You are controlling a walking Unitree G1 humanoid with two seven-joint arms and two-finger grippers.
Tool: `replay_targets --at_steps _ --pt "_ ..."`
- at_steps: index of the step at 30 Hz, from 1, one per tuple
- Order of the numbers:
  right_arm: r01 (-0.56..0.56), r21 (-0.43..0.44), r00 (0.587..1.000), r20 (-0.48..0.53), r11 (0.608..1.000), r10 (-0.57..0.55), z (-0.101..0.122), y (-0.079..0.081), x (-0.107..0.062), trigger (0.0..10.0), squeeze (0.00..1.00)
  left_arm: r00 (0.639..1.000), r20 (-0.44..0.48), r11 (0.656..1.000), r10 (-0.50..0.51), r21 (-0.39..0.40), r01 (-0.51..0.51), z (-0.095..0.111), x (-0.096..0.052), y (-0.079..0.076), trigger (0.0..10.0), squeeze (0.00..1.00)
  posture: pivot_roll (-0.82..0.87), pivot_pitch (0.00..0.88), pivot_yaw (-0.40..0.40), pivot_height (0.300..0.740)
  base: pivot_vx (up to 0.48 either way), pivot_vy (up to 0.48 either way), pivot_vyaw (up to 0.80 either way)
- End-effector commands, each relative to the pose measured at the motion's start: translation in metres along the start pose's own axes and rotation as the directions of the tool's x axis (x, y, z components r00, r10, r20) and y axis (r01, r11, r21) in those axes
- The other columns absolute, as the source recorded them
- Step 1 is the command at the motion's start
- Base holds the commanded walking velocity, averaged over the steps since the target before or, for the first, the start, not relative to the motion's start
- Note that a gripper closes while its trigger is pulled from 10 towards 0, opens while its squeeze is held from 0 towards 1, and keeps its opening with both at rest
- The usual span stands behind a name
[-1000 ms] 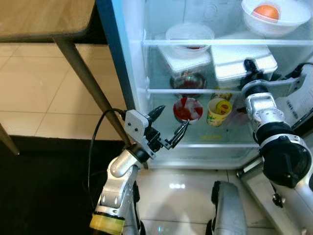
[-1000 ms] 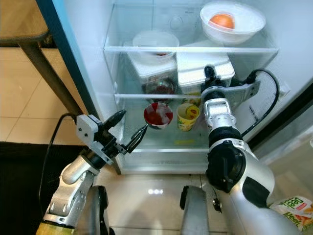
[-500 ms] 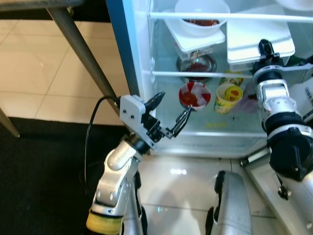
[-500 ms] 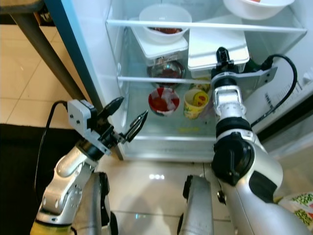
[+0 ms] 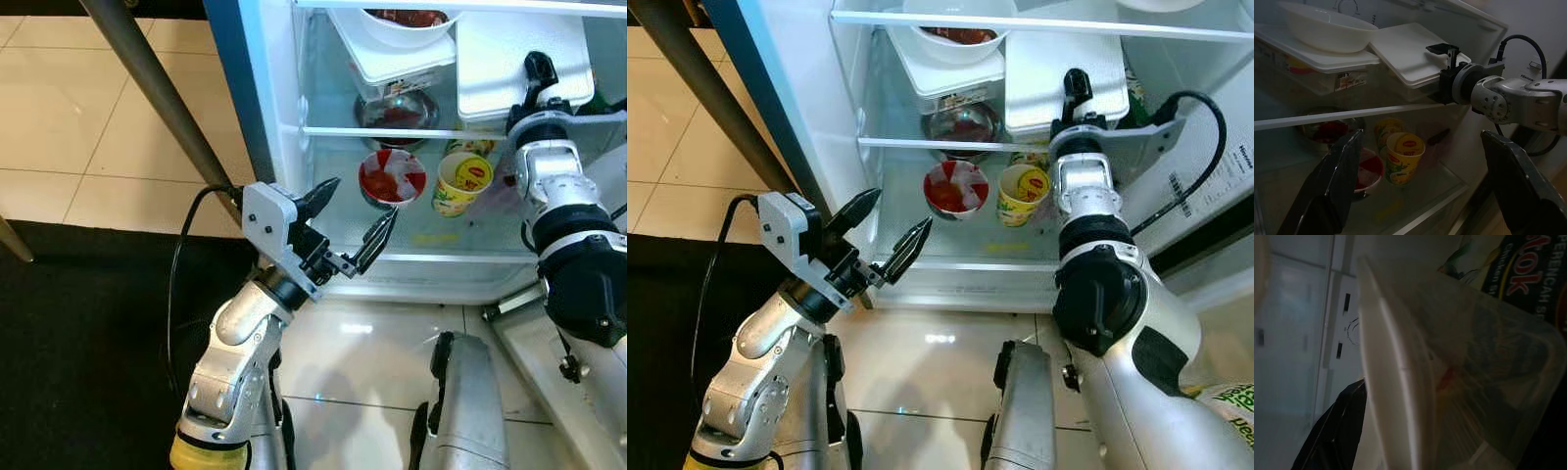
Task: Restocking fridge
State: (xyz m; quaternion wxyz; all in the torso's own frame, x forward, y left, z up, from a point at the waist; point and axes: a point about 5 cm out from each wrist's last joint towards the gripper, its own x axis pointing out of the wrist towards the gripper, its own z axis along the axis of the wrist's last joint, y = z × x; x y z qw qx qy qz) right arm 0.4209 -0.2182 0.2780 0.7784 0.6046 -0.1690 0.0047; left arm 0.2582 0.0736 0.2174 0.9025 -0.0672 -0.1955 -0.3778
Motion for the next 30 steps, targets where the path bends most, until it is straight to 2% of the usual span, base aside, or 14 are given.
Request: replay_targets --at_steps 1,3,4,5,6,11,15,30 --pt "0.019 -0.013 1.0 -0.004 1.0 -0.019 0.0 -0.005 -0.001 10.0 1.0 1.0 -0.005 1.0 -0.009 -0.01 0.009 -0.001 0.001 -0.002 10.0 0.0 0.25 0.388 -0.02 0.447 0.0 0.0 0.0" --pt "0.023 -0.017 1.0 -0.006 1.0 -0.023 0.0 -0.006 -0.002 10.0 1.0 1.0 -0.004 1.0 -0.011 -0.011 0.011 -0.001 0.003 -0.002 10.0 0.0 0.25 0.388 -0.02 0.447 0.0 0.0 0.0" --pt "0.023 -0.022 1.0 -0.012 0.999 -0.023 -0.001 -0.008 -0.003 10.0 0.86 1.0 0.0 1.0 -0.015 -0.011 0.015 -0.001 0.005 -0.002 10.0 0.0 0.24 0.37 -0.021 0.447 0.0 0.0 0.0" --pt "0.023 -0.025 1.0 -0.016 0.999 -0.024 -0.003 -0.009 -0.003 10.0 0.86 1.0 0.001 1.0 -0.018 -0.011 0.018 -0.002 0.006 -0.002 10.0 0.0 0.24 0.366 -0.021 0.447 0.0 0.0 0.0" --pt "0.02 -0.04 0.999 -0.026 0.999 -0.021 -0.004 -0.01 -0.004 10.0 0.0 1.0 0.003 1.0 -0.021 -0.011 0.021 -0.002 0.008 -0.001 10.0 0.0 0.23 0.356 -0.017 0.447 0.0 0.0 0.0" --pt "-0.023 -0.057 0.998 -0.051 0.998 0.02 -0.008 -0.009 -0.005 10.0 0.0 0.999 0.015 0.999 -0.032 -0.009 0.032 -0.002 0.014 0.002 10.0 0.0 0.2 0.317 -0.013 0.447 0.0 0.0 0.0" --pt "-0.055 -0.108 0.997 -0.068 0.993 0.048 -0.008 -0.009 -0.005 10.0 0.0 0.999 0.028 0.999 -0.045 -0.005 0.045 -0.003 0.02 0.006 10.0 0.0 0.17 0.258 -0.017 0.447 0.0 0.0 0.0" --pt "-0.094 -0.168 0.995 -0.051 0.981 0.087 0.009 -0.011 -0.006 10.0 0.0 0.994 0.078 0.997 -0.071 0.004 0.071 -0.005 0.032 0.012 10.0 0.0 0.11 0.137 -0.021 0.447 0.0 0.0 0.0"
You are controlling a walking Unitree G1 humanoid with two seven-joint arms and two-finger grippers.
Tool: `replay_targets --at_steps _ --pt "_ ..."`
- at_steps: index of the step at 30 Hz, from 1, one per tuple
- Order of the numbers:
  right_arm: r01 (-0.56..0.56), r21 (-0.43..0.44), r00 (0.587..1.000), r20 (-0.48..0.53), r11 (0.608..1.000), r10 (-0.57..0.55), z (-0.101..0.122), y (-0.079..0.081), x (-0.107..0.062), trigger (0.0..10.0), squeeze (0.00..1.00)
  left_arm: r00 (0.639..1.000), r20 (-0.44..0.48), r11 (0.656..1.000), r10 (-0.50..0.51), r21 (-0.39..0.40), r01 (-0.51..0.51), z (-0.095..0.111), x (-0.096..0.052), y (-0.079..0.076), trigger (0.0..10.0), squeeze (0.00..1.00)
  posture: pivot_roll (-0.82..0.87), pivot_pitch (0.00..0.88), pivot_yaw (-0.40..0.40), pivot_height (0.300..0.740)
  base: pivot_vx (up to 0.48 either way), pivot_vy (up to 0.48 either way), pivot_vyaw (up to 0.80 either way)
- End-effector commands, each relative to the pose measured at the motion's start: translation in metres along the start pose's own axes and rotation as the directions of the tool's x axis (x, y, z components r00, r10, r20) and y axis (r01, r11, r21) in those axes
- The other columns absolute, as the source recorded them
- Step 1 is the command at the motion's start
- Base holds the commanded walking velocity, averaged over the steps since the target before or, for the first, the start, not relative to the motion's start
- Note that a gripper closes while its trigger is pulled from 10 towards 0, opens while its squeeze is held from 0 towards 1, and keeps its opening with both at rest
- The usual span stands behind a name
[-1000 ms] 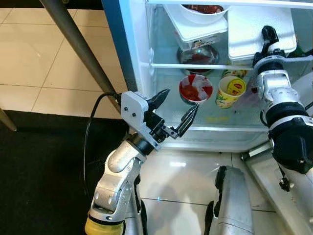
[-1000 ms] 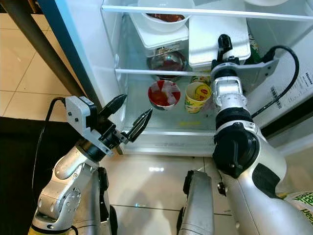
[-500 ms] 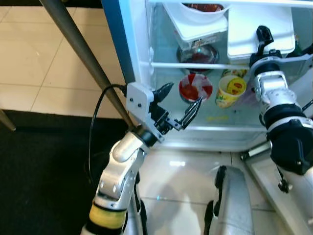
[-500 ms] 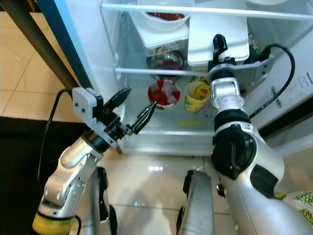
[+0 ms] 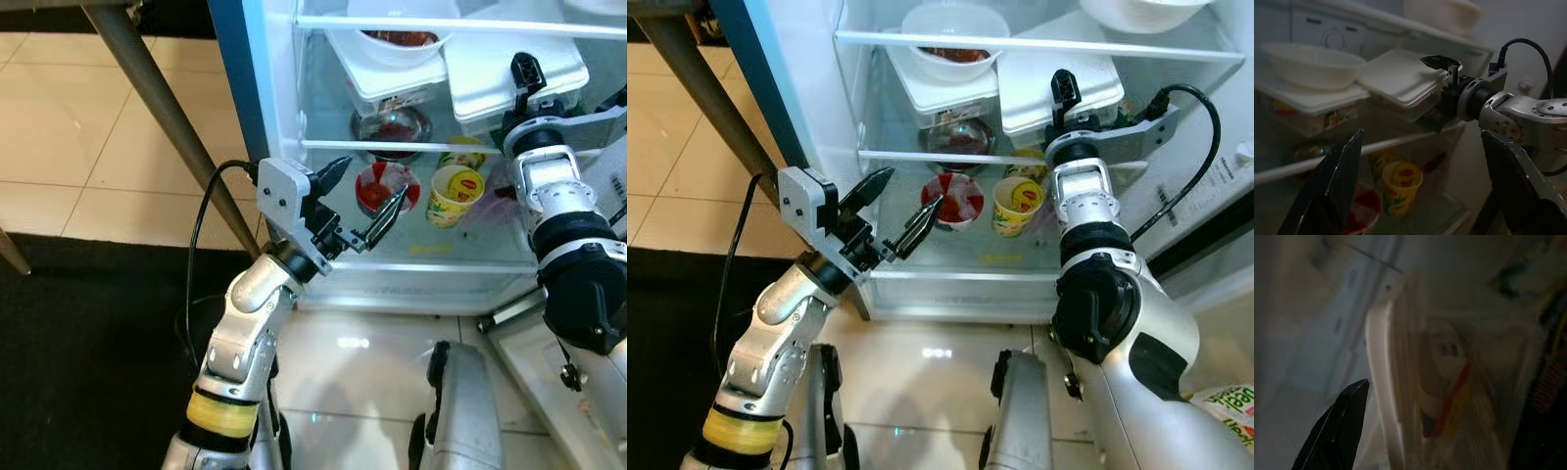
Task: Restocking fridge
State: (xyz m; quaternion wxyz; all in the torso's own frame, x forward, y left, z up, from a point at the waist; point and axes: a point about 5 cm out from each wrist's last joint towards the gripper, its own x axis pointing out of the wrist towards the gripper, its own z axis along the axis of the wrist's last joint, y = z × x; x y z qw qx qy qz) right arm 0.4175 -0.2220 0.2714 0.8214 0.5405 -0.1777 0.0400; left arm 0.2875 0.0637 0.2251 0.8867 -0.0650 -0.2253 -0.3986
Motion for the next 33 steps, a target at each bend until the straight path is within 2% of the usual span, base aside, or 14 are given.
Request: replay_targets --at_steps 1,6,9,17,19,20,22,23,24,26,33 --pt "-0.004 -0.032 1.0 0.0 0.999 0.004 0.005 -0.005 -0.003 10.0 0.0 1.0 0.024 1.0 -0.016 -0.015 0.016 -0.001 0.003 -0.002 10.0 0.0 0.11 0.137 -0.021 0.447 0.0 0.0 0.0" --pt "0.004 -0.052 1.0 -0.007 0.999 -0.004 0.006 -0.01 -0.005 10.0 0.0 0.999 0.037 1.0 -0.02 -0.009 0.021 -0.001 0.006 0.001 10.0 0.0 0.11 0.12 -0.021 0.447 0.0 0.0 0.0" --pt "0.037 -0.098 0.999 -0.017 0.994 -0.039 0.008 -0.019 -0.009 10.0 0.0 0.999 0.044 1.0 -0.026 -0.005 0.026 -0.001 0.008 0.002 10.0 0.0 0.1 0.109 -0.019 0.447 0.0 0.0 0.0" --pt "0.103 -0.162 0.994 -0.005 0.981 -0.105 0.016 -0.033 -0.015 10.0 0.0 0.998 0.053 1.0 -0.03 -0.005 0.031 -0.002 0.009 0.003 10.0 0.0 0.09 0.095 -0.016 0.447 0.0 0.0 0.0" --pt "0.171 -0.195 0.985 0.018 0.966 -0.171 0.023 -0.047 -0.022 10.0 0.0 0.998 0.059 0.999 -0.036 -0.004 0.036 -0.003 0.012 0.003 10.0 0.0 0.09 0.085 -0.013 0.447 0.0 0.0 0.0" --pt "0.171 -0.195 0.985 0.018 0.966 -0.171 0.023 -0.047 -0.022 10.0 0.0 0.998 0.059 0.999 -0.036 -0.004 0.036 -0.003 0.012 0.003 10.0 0.0 0.09 0.085 -0.013 0.447 0.0 0.0 0.0" --pt "0.232 -0.211 0.973 0.047 0.95 -0.227 0.029 -0.062 -0.031 10.0 0.0 0.997 0.07 0.999 -0.044 -0.003 0.044 -0.003 0.015 0.003 10.0 0.0 0.09 0.08 -0.012 0.447 0.0 0.0 0.0" --pt "0.24 -0.225 0.971 0.05 0.944 -0.235 0.03 -0.064 -0.032 10.0 0.0 0.996 0.071 0.999 -0.045 -0.002 0.045 -0.003 0.016 0.003 10.0 0.0 0.09 0.077 -0.011 0.447 0.0 0.0 0.0" --pt "0.24 -0.225 0.971 0.05 0.944 -0.235 0.03 -0.064 -0.032 10.0 0.0 0.996 0.071 0.999 -0.045 -0.002 0.045 -0.003 0.016 0.003 10.0 0.0 0.09 0.077 -0.011 0.447 0.0 0.0 0.0" --pt "0.248 -0.301 0.969 0.055 0.921 -0.243 0.031 -0.066 -0.034 10.0 0.0 0.996 0.076 0.999 -0.048 0.001 0.048 -0.003 0.017 0.004 10.0 0.0 0.08 0.074 -0.012 0.447 0.0 0.0 0.0" --pt "0.265 -0.34 0.964 0.062 0.902 -0.26 0.032 -0.07 -0.037 10.0 0.0 0.995 0.087 0.999 -0.051 0.003 0.051 -0.003 0.019 0.005 10.0 0.0 0.08 0.061 -0.015 0.447 0.0 0.0 0.0"
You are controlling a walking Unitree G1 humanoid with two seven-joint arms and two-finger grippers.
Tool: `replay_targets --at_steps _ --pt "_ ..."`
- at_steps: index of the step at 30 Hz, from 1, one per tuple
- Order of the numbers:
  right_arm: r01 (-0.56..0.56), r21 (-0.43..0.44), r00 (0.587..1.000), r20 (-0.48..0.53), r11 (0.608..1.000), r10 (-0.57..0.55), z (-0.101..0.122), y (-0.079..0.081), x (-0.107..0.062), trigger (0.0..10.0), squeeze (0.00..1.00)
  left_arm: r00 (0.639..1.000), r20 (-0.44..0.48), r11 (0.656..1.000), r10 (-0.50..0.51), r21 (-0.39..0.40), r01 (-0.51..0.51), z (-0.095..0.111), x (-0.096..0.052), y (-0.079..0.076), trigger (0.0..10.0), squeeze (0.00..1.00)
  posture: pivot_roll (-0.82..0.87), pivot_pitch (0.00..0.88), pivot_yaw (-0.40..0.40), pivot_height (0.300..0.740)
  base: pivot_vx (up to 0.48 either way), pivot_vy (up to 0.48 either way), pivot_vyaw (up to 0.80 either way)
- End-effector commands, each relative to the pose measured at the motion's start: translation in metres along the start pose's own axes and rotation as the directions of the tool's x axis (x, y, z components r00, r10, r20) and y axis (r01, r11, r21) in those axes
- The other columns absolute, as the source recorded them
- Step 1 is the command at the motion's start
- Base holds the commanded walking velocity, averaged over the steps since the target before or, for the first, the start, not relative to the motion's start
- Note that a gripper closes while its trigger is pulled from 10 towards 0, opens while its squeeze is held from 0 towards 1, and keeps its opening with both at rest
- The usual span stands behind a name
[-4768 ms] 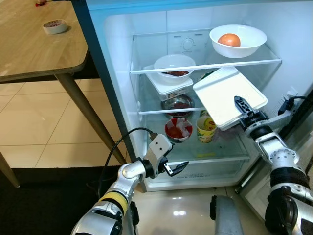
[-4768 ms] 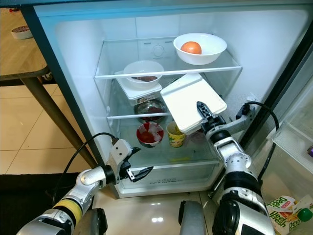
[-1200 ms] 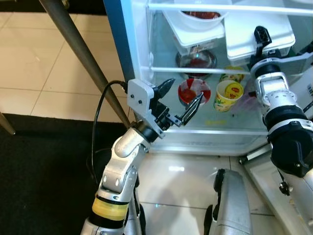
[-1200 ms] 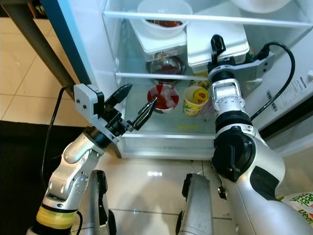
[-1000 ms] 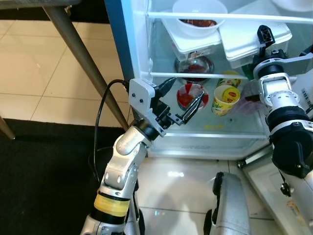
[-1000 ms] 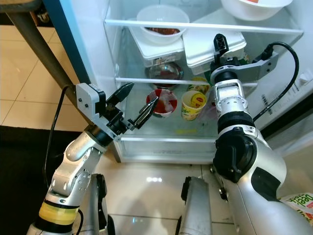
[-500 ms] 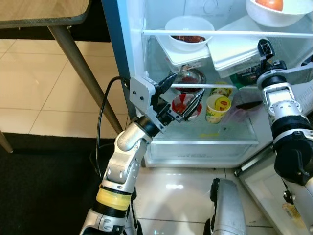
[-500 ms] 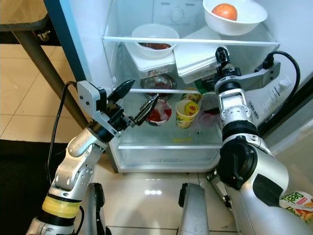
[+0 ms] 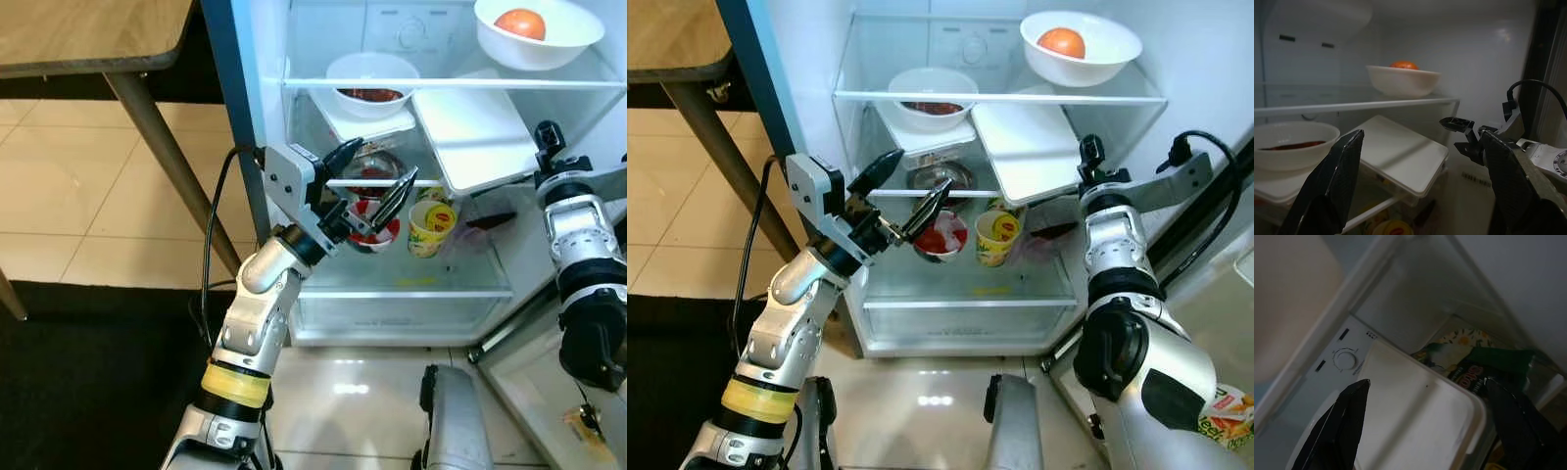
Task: Restocking fridge
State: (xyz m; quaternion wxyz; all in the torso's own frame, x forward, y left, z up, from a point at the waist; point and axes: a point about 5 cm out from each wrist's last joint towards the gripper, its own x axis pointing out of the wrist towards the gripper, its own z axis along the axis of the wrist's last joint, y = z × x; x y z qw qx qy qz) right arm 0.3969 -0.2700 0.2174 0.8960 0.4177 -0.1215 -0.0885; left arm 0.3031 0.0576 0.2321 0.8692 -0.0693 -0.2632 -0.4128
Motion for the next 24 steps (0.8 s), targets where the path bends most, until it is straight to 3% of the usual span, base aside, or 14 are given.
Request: replay_targets --at_steps 1,7,9,12,13,14,19,20,21,22,24 --pt "0.036 -0.027 0.999 0.003 0.999 -0.036 0.0 -0.01 -0.004 10.0 0.0 1.0 0.011 1.0 -0.009 -0.013 0.009 -0.002 0.003 -0.002 10.0 0.0 0.08 0.061 -0.015 0.447 0.0 0.0 0.0" --pt "-0.014 -0.088 1.0 -0.019 0.996 0.012 -0.004 -0.009 -0.005 10.0 0.0 1.0 0.025 1.0 -0.019 -0.015 0.019 -0.003 0.006 -0.005 10.0 0.0 0.07 0.042 -0.021 0.447 0.0 0.0 0.0" --pt "-0.16 -0.115 0.987 -0.035 0.98 0.157 -0.001 -0.001 -0.006 10.0 0.0 0.999 0.03 1.0 -0.019 -0.013 0.019 -0.002 0.007 -0.004 10.0 0.0 0.07 0.039 -0.024 0.447 0.0 0.0 0.0" --pt "-0.228 -0.102 0.974 -0.041 0.968 0.225 0.0 0.002 -0.006 10.0 0.0 0.999 0.032 1.0 -0.018 -0.012 0.018 -0.002 0.007 -0.003 10.0 0.0 0.07 0.037 -0.024 0.447 0.0 0.0 0.0" --pt "-0.38 -0.093 0.925 -0.055 0.92 0.376 0.002 0.007 -0.012 10.0 0.0 0.999 0.035 1.0 -0.016 -0.011 0.016 -0.002 0.006 -0.002 10.0 0.0 0.07 0.036 -0.023 0.447 0.0 0.0 0.0" --pt "-0.429 -0.114 0.903 -0.083 0.896 0.421 0.001 0.007 -0.016 10.0 0.0 0.999 0.035 1.0 -0.016 -0.013 0.016 -0.002 0.006 -0.002 10.0 0.0 0.07 0.035 -0.022 0.447 0.0 0.0 0.0" --pt "-0.523 -0.145 0.851 -0.146 0.84 0.504 0.0 0.004 -0.025 10.0 0.0 0.999 0.03 0.999 -0.029 -0.026 0.03 -0.005 0.005 -0.004 10.0 0.0 0.06 0.03 -0.019 0.447 0.0 0.0 0.0" --pt "-0.561 -0.154 0.825 -0.183 0.813 0.535 -0.003 0.003 -0.03 3.4 0.0 0.999 0.024 0.998 -0.046 -0.033 0.047 -0.007 0.003 -0.006 10.0 0.0 0.06 0.029 -0.017 0.447 0.0 0.0 0.0" --pt "-0.611 -0.195 0.783 -0.29 0.767 0.55 -0.014 -0.002 -0.038 0.0 0.0 0.998 0.004 0.997 -0.065 -0.04 0.065 -0.012 0.0 -0.009 10.0 0.0 0.05 0.027 -0.016 0.447 0.0 0.0 0.0" --pt "-0.611 -0.195 0.783 -0.29 0.767 0.55 -0.014 -0.002 -0.038 0.0 0.0 0.998 0.004 0.997 -0.065 -0.04 0.065 -0.012 0.0 -0.009 10.0 0.0 0.05 0.027 -0.016 0.447 0.0 0.0 0.0" --pt "-0.65 -0.232 0.742 -0.4 0.723 0.538 -0.028 -0.007 -0.045 0.0 0.0 0.998 -0.018 0.997 -0.067 -0.042 0.066 -0.017 -0.004 -0.009 10.0 0.0 0.05 0.027 -0.014 0.447 0.0 0.0 0.0"
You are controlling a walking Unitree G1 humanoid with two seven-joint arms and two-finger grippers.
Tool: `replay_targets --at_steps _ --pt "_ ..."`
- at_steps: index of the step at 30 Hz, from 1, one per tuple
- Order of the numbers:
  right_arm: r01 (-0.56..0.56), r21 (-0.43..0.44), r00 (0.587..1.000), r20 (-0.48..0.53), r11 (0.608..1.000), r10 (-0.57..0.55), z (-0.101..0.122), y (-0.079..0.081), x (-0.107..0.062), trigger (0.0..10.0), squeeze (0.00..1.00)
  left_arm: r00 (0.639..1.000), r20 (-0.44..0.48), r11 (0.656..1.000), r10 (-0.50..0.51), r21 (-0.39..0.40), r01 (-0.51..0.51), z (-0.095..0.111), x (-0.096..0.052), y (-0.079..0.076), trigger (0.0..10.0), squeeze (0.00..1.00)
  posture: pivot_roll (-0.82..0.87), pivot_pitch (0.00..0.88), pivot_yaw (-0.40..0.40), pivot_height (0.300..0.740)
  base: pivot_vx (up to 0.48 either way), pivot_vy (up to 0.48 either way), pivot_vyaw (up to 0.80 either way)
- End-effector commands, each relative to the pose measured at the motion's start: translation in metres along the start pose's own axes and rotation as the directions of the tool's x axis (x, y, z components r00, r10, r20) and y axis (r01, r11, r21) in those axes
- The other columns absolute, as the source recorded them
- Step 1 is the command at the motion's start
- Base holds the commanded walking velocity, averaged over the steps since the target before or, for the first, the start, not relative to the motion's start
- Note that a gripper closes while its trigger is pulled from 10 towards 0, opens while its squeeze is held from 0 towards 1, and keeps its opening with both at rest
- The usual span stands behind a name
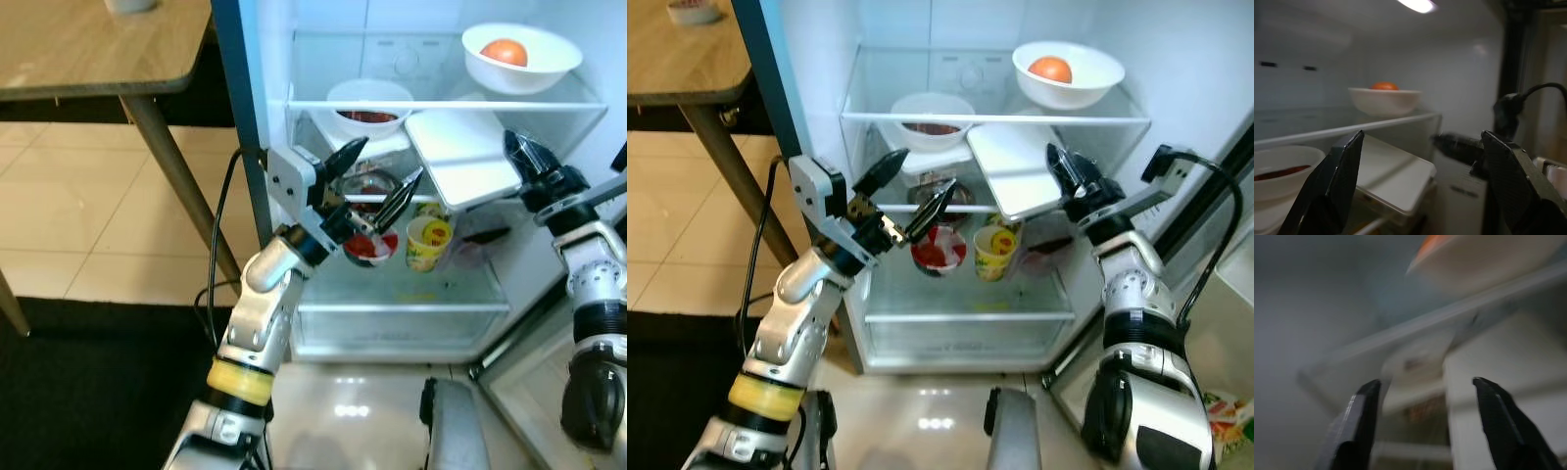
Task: Restocking fridge
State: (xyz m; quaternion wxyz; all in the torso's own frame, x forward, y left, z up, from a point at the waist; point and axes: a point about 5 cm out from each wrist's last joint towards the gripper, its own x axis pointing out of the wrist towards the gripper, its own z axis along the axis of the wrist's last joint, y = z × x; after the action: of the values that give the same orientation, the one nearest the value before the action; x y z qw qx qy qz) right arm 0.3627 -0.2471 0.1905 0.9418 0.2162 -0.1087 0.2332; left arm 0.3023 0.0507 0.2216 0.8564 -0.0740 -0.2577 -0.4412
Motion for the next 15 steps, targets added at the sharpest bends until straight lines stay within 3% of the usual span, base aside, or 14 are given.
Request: replay_targets --at_steps 1,2,3,6,10,14,15 --pt "-0.034 -0.03 0.998 -0.05 0.999 0.032 -0.004 0.003 0.0 0.0 0.0 1.0 -0.016 1.0 -0.01 -0.012 0.01 -0.006 -0.003 -0.003 10.0 0.0 0.05 0.027 -0.014 0.447 0.0 0.0 0.0" --pt "-0.09 -0.077 0.979 -0.191 0.993 0.073 -0.023 0.008 -0.006 0.0 0.0 0.999 -0.043 1.0 -0.001 -0.013 0.0 -0.012 -0.009 -0.002 10.0 0.0 0.05 0.027 -0.013 0.447 0.0 0.0 0.0" --pt "-0.118 -0.1 0.959 -0.27 0.988 0.087 -0.035 0.01 -0.01 0.0 0.0 0.998 -0.056 1.0 0.008 -0.015 -0.009 -0.015 -0.013 -0.002 10.0 0.0 0.05 0.027 -0.013 0.447 0.0 0.0 0.0" --pt "-0.136 -0.119 0.94 -0.33 0.983 0.09 -0.044 0.011 -0.014 0.0 0.0 0.998 -0.065 1.0 0.017 -0.018 -0.018 -0.017 -0.016 -0.002 10.0 0.0 0.05 0.029 -0.018 0.447 0.0 0.0 0.0" --pt "-0.129 -0.171 0.882 -0.469 0.977 0.035 -0.072 0.014 -0.018 0.0 0.0 0.993 -0.113 0.999 0.038 -0.007 -0.039 -0.027 -0.03 -0.001 10.0 0.0 0.05 0.031 -0.021 0.447 0.0 0.0 0.0" --pt "-0.098 -0.215 0.862 -0.507 0.972 -0.025 -0.081 0.014 -0.016 0.0 0.0 0.989 -0.138 0.999 0.05 0.008 -0.05 -0.031 -0.037 0.0 10.0 0.0 0.06 0.035 -0.023 0.447 0.0 0.0 0.0" --pt "-0.082 -0.233 0.856 -0.515 0.969 -0.052 -0.083 0.013 -0.015 5.8 0.0 0.988 -0.141 0.998 0.059 0.009 -0.059 -0.032 -0.039 0.001 10.0 0.0 0.07 0.035 -0.023 0.447 0.0 0.0 0.0"
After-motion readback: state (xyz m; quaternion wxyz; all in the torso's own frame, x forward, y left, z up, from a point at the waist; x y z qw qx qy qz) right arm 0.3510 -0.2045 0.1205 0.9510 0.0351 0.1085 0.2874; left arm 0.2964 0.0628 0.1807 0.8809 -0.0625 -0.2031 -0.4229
